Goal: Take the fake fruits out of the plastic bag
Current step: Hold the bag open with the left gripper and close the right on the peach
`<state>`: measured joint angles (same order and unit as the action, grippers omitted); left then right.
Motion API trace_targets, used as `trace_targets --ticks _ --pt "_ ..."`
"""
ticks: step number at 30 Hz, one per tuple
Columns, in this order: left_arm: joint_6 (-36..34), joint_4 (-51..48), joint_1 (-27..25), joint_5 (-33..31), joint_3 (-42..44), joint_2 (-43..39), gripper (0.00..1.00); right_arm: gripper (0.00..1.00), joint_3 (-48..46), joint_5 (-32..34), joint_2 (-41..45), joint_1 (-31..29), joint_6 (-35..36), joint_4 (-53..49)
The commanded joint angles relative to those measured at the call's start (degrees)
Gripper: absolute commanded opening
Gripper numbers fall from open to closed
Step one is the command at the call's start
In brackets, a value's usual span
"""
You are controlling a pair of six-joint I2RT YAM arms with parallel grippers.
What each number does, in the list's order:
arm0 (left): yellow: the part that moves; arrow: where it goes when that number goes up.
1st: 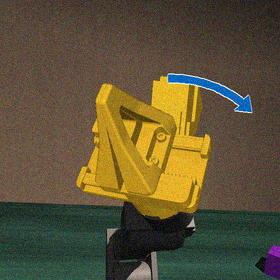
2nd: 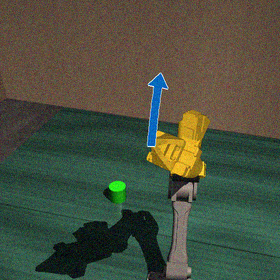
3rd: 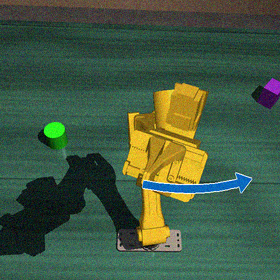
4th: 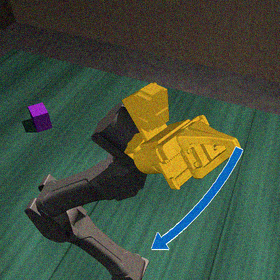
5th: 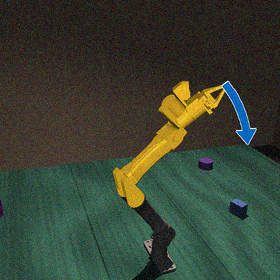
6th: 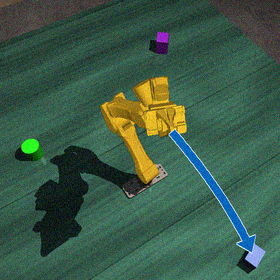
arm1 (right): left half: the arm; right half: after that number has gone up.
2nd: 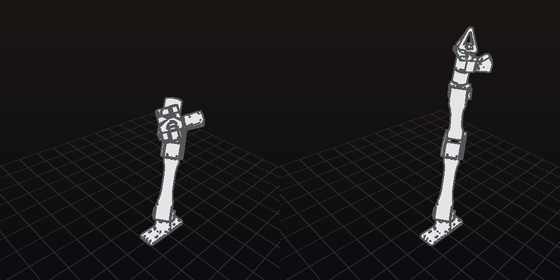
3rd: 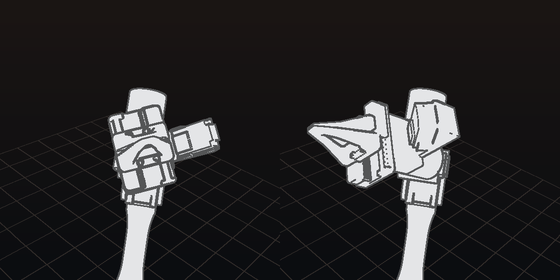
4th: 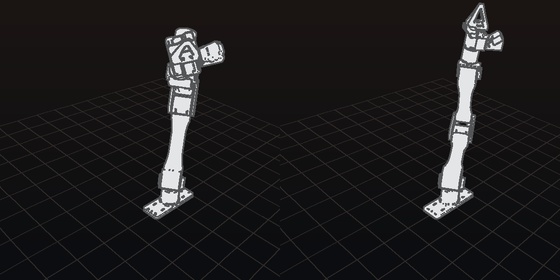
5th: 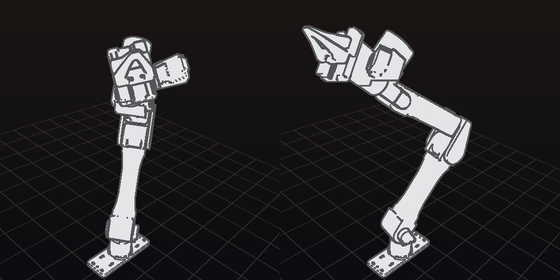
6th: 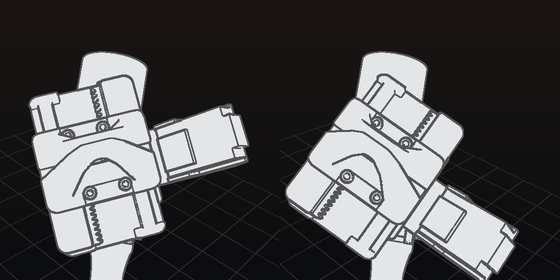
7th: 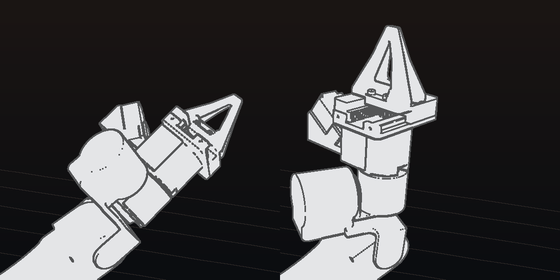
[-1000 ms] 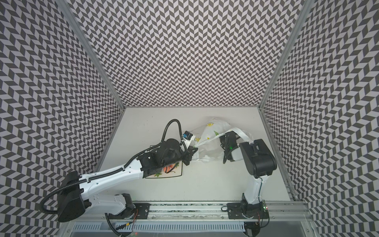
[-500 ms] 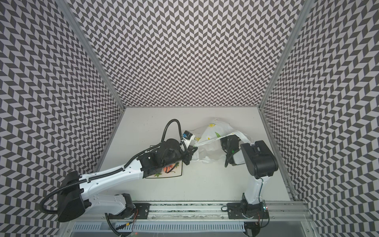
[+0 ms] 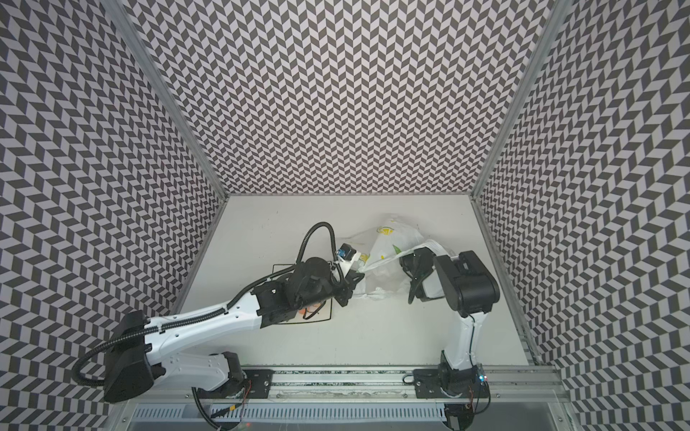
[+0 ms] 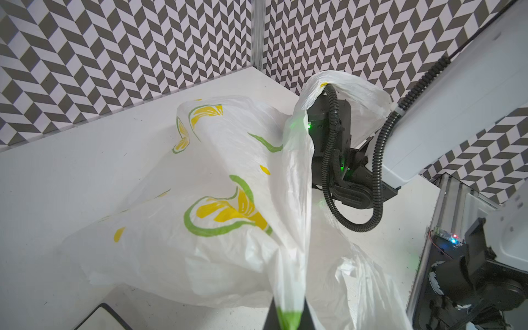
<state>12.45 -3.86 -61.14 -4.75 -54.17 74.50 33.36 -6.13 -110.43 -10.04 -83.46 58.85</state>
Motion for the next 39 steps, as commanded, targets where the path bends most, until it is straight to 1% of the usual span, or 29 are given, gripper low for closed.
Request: trace_targets --ticks 1,11,20,28,33,38,39 --pt "-1.2 1.9 -0.5 0.6 -0.4 0.1 0.00 0.40 1.3 -1.2 -1.1 0.1 -1.5 3.7" --pt "-1.9 2.0 -1.0 0.7 -0.9 0.5 0.00 0.36 3.5 -3.6 -3.8 0.1 -2.4 4.5" --pt "-2.1 1.9 -1.1 0.6 -1.2 0.8 0.00 0.28 4.3 -4.2 -5.3 0.0 -3.0 4.7" --pt "-2.0 1.8 -1.0 -0.6 -1.2 0.6 0.00 0.16 4.0 -4.1 -5.2 0.1 -3.3 5.6" --pt "-2.0 1.7 -1.1 -1.6 -1.1 0.4 0.00 0.11 3.4 -4.1 -4.9 0.1 -2.9 6.1" --pt "-1.9 1.6 -1.0 -2.2 -0.9 0.1 0.00 0.00 2.7 -4.1 -4.6 0.2 -3.0 7.2" --pt "-1.7 1.7 -1.1 -2.4 -0.8 0.0 0.00 0.00 2.6 -4.2 -4.5 0.3 -2.9 7.3"
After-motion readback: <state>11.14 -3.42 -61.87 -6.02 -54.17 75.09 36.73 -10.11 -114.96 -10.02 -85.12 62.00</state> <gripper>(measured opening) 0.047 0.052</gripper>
